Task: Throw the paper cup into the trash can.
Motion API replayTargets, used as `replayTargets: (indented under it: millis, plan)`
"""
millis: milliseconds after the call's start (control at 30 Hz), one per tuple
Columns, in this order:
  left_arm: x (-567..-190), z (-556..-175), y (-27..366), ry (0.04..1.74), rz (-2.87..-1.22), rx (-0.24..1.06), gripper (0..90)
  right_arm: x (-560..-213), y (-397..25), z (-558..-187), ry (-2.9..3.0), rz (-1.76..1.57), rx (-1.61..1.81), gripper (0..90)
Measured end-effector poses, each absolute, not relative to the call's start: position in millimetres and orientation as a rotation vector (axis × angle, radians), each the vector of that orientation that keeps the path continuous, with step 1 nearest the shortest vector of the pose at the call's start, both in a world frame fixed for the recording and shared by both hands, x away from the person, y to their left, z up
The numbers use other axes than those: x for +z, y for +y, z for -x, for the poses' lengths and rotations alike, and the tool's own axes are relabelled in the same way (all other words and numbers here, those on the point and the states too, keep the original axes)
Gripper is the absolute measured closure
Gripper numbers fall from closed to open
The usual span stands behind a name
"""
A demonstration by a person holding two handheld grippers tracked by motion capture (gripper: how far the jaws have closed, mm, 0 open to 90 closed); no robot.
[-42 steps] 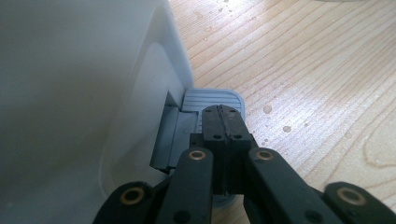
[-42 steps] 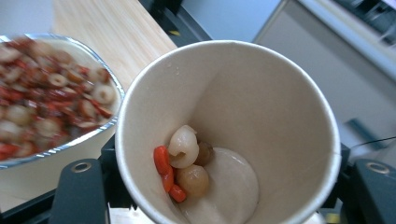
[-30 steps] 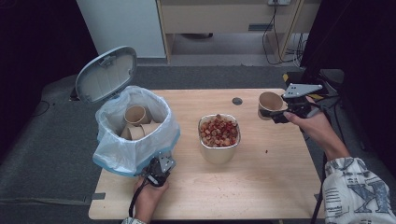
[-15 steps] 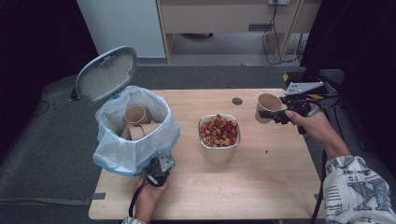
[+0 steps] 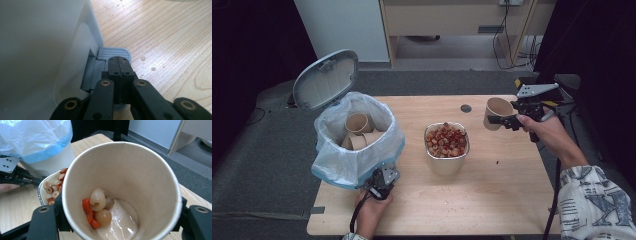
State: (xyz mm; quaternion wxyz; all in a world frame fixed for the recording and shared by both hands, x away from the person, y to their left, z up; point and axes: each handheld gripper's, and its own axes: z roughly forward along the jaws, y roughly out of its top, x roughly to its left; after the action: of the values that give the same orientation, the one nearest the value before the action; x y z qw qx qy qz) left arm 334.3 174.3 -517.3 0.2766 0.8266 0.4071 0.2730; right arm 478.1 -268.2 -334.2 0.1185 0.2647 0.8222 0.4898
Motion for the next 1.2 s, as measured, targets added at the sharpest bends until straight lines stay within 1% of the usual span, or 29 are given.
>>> replayTargets:
  millis: [800,1100,1200]
  plan:
    - [-518,-334,174,1.093,-2.215,0.733,89.2,-309,-232,-477,2.407,-0.771,1.446,30.2]
    - [-518,-334,173,1.095,-2.210,0.733,89.3,-299,-209,-475,2.412,-0.773,1.442,30.0]
    - [-518,-334,173,1.095,-2.211,0.734,89.3,-292,-194,-472,2.424,-0.760,1.431,29.7]
